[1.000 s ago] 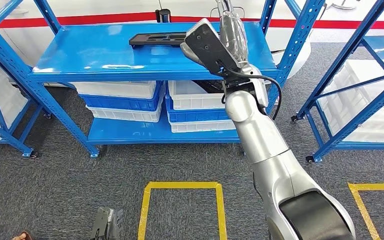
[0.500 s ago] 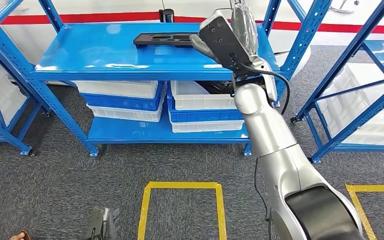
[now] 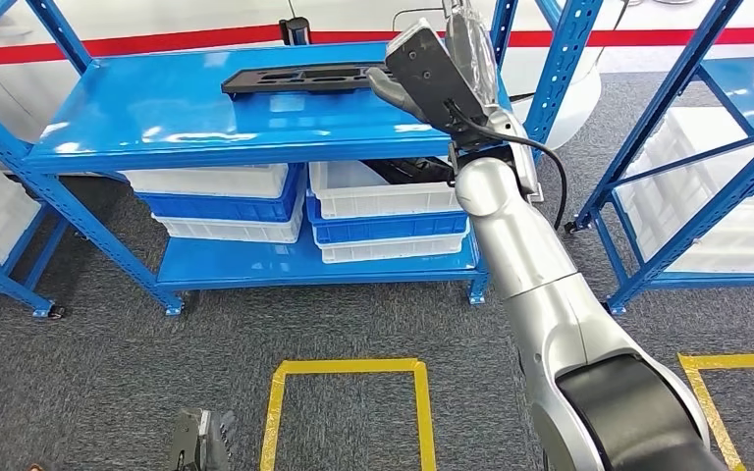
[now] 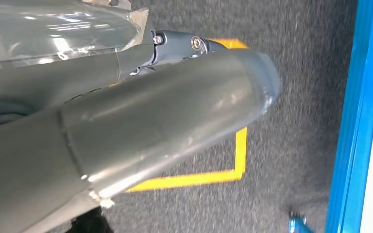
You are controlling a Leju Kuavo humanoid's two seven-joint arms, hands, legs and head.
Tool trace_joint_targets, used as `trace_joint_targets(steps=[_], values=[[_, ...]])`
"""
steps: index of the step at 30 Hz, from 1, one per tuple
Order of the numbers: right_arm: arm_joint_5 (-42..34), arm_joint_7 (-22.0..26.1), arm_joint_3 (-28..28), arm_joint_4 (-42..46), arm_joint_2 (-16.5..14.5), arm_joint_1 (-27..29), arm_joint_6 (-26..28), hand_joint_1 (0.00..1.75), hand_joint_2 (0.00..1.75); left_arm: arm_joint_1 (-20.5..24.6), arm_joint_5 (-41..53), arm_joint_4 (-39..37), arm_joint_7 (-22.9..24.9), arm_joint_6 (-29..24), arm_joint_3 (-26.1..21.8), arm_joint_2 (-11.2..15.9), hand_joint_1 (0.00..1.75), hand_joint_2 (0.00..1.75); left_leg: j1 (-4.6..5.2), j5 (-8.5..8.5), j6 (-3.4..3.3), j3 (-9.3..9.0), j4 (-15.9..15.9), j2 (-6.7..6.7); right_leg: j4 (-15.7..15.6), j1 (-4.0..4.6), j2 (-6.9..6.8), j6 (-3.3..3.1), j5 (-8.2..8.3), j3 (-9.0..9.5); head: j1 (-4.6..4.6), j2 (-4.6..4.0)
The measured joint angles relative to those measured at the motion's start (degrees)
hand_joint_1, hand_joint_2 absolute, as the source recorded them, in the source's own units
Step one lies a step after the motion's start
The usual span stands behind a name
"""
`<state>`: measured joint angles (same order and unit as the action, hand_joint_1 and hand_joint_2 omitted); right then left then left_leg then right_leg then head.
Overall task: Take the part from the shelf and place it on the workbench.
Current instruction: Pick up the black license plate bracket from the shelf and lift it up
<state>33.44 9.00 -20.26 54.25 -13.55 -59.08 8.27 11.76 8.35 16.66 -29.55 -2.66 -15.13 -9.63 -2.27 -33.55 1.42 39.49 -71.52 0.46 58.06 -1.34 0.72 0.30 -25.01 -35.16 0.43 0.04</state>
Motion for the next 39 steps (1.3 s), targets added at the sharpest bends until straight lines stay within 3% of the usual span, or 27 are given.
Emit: trace_joint_targets(steps=[1,2,3,5,6,7,10,12,15,16,17,18,20,21,23,25,27,28,30,32,33,34,36,37,39], values=[[0.0,0.0,0.0,-0.2,0.0,0.1,-0.1,0.00,1.75,-0.1,0.0,0.0,0.0,0.0,-0.1,0.0,0.00,0.00,0.05,0.16,-0.17,1.85,-2.0,-0.03,0.0,0.27,0.10,-0.26,-0.18,0.20,-0.01,0.00],[0.0,0.0,0.0,-0.4,-0.1,0.2,-0.1,0.00,1.75,-0.1,0.0,-0.1,0.0,0.0,-0.1,0.0,0.00,0.00,0.14,1.55,-0.47,2.64,-1.8,-0.04,0.0,0.52,0.21,-0.51,-0.37,0.47,-0.01,0.00],[0.0,0.0,0.0,-0.5,-0.1,0.2,-0.1,0.00,1.75,-0.1,0.0,-0.1,0.0,0.0,-0.2,0.1,0.00,0.00,0.31,3.91,-0.92,2.34,0.5,-0.07,0.0,0.73,0.35,-0.71,-0.59,0.80,0.00,0.00],[-0.1,0.1,0.0,-0.7,-0.2,0.1,-0.1,0.00,1.75,-0.1,-0.1,-0.2,-0.1,0.0,-0.5,0.2,0.00,0.00,0.90,8.88,-2.25,-0.16,8.1,-0.38,0.0,1.06,0.61,-0.80,-1.07,1.43,0.03,0.00],[-0.2,0.2,0.0,-0.8,-0.3,0.1,-0.1,0.00,1.75,-0.1,-0.2,-0.2,-0.1,0.0,-0.6,0.2,0.00,0.00,1.23,10.08,-2.78,-1.29,11.0,-0.52,0.0,1.16,0.72,-0.66,-1.29,1.56,0.07,0.00],[-0.2,0.2,0.0,-0.9,-0.2,0.1,0.0,0.00,1.75,-0.1,-0.3,-0.2,-0.2,0.1,-0.7,0.3,0.00,0.00,1.51,10.43,-3.11,-1.98,12.6,-0.62,-0.1,1.21,0.78,-0.48,-1.44,1.58,0.03,0.00],[-0.3,0.3,0.0,-1.1,-0.1,0.2,0.3,0.00,1.75,-0.1,-0.5,-0.2,-0.2,0.2,-0.7,0.2,0.00,0.00,1.70,9.99,-3.25,-2.68,13.7,-0.53,-0.3,1.15,0.74,0.29,-1.79,1.49,-0.14,0.00],[-0.3,0.6,0.0,-1.2,0.0,0.1,0.5,0.00,1.75,0.0,-0.5,-0.2,-0.1,0.3,-0.8,0.2,0.00,0.00,1.43,10.06,-3.42,-3.58,14.6,-0.41,2.1,1.19,0.38,0.60,-2.95,0.45,-0.09,0.00],[-0.3,0.9,0.0,-1.3,0.3,0.5,0.6,0.00,1.75,0.1,-0.5,-0.3,0.0,0.5,-0.8,0.1,0.00,0.00,1.33,9.72,-3.70,-4.45,15.0,-0.35,12.9,0.89,0.07,0.73,-6.29,-5.42,-0.03,0.00],[-0.3,1.0,0.0,-1.4,0.5,0.9,0.6,0.00,1.75,0.0,-0.6,-0.3,0.1,0.6,-0.8,0.1,0.00,0.00,1.32,9.50,-3.69,-4.68,15.0,-0.39,15.5,0.75,0.05,0.99,-6.65,-7.18,-0.03,0.00],[-0.3,1.0,0.0,-1.4,0.6,1.1,0.6,0.00,1.75,0.0,-0.6,-0.3,0.1,0.7,-0.9,0.1,0.00,0.00,1.28,9.23,-3.60,-4.95,15.0,-0.45,15.9,0.57,0.01,1.47,-6.07,-7.91,-0.02,0.00],[-0.4,1.1,0.0,-1.5,0.8,1.3,0.6,0.00,1.75,0.0,-0.7,-0.3,0.2,0.8,-0.9,0.1,0.00,0.00,1.21,8.93,-3.43,-5.31,14.9,-0.51,14.0,0.35,-0.08,2.08,-4.60,-7.52,-0.01,0.00],[-0.4,1.1,0.0,-1.5,0.9,1.4,0.6,0.00,1.75,0.0,-0.8,-0.3,0.2,0.9,-1.0,0.1,0.00,0.00,1.18,8.12,-2.78,-6.06,14.7,-0.59,5.9,-0.14,-0.61,3.28,-0.49,-4.47,0.06,0.00],[-0.4,1.1,0.0,-1.5,0.9,1.3,0.6,0.00,1.75,0.0,-0.8,-0.3,0.2,1.0,-1.0,0.1,0.00,0.00,1.26,7.69,-2.39,-6.26,14.6,-0.60,2.6,-0.21,-0.79,3.37,0.91,-3.01,0.11,0.00],[-0.4,1.2,0.0,-1.6,0.9,1.2,0.7,0.00,1.75,0.0,-1.1,-0.3,0.2,1.2,-1.1,0.0,0.00,0.00,1.40,7.06,-1.72,-6.38,14.3,-0.57,0.0,-0.02,-0.89,2.55,1.66,-1.76,0.05,0.00],[-0.4,1.2,0.0,-1.6,0.9,1.2,0.7,0.00,1.75,0.1,-1.3,-0.3,0.2,1.5,-1.1,0.0,0.00,0.00,1.12,6.68,-1.20,-6.51,14.4,-0.48,0.0,0.10,-0.60,1.39,1.37,-1.54,-0.15,0.00],[-0.3,1.1,0.0,-1.6,0.8,1.1,0.8,0.00,1.75,0.1,-1.5,-0.3,0.2,1.8,-1.3,0.0,0.00,0.00,0.84,5.54,-0.67,-5.76,12.5,-0.40,-0.2,-0.09,-0.36,0.38,0.95,-0.92,-0.31,0.00],[-0.2,1.1,0.0,-1.6,0.8,1.0,0.8,0.00,1.75,0.2,-1.7,-0.3,0.2,2.0,-1.4,0.0,0.00,0.00,0.76,4.38,-0.46,-4.43,9.8,-0.40,-0.2,-0.20,-0.29,-0.13,0.69,-0.53,-0.40,0.00],[-0.1,1.1,0.0,-1.6,0.7,1.2,0.9,0.00,1.75,0.1,-2.0,-0.3,0.2,2.3,-1.7,0.0,0.00,0.00,0.75,1.69,-0.24,0.11,1.9,-0.41,-0.2,0.02,-0.23,-0.89,0.09,0.06,-0.55,0.00],[-0.1,1.1,0.0,-1.6,0.8,1.5,0.9,0.00,1.75,0.1,-2.2,-0.4,0.2,2.4,-1.9,0.0,0.00,0.00,0.75,1.49,-0.34,3.86,-2.7,-0.42,-0.2,0.33,-0.06,-1.18,-0.51,0.70,-0.55,0.00],[0.0,1.0,0.0,-1.6,0.8,1.6,0.9,0.00,1.75,0.1,-2.3,-0.4,0.2,2.5,-2.0,0.0,0.00,0.00,0.78,3.14,-0.60,4.04,-1.6,-0.42,-0.2,0.47,0.07,-1.16,-0.88,1.18,-0.55,0.00],[0.0,1.0,0.0,-1.5,0.8,1.7,0.9,0.00,1.75,0.1,-2.3,-0.4,0.2,2.5,-2.1,0.0,0.00,0.00,0.86,5.63,-1.01,3.17,1.4,-0.43,-0.2,0.59,0.20,-1.10,-1.30,1.79,-0.55,0.00],[0.0,1.0,0.0,-1.5,0.8,1.7,0.9,0.00,1.75,0.1,-2.4,-0.4,0.2,2.5,-2.2,0.1,0.00,0.00,1.28,9.89,-2.10,-0.13,9.2,-0.48,-0.3,0.84,0.35,-0.81,-2.16,2.90,-0.48,0.00],[0.0,1.0,0.0,-1.5,0.8,1.6,0.9,0.00,1.75,0.1,-2.4,-0.4,0.2,2.5,-2.3,0.1,0.00,0.00,1.58,10.57,-2.53,-1.48,11.8,-0.46,-0.4,0.88,0.38,-0.56,-2.50,3.19,-0.49,0.00],[0.0,1.0,0.0,-1.4,0.8,1.6,0.9,0.00,1.75,0.2,-2.4,-0.4,0.2,2.5,-2.4,0.1,0.00,0.00,2.06,10.00,-3.05,-2.79,13.7,-0.40,-0.4,1.06,0.39,0.22,-2.52,3.53,-0.52,0.00]])
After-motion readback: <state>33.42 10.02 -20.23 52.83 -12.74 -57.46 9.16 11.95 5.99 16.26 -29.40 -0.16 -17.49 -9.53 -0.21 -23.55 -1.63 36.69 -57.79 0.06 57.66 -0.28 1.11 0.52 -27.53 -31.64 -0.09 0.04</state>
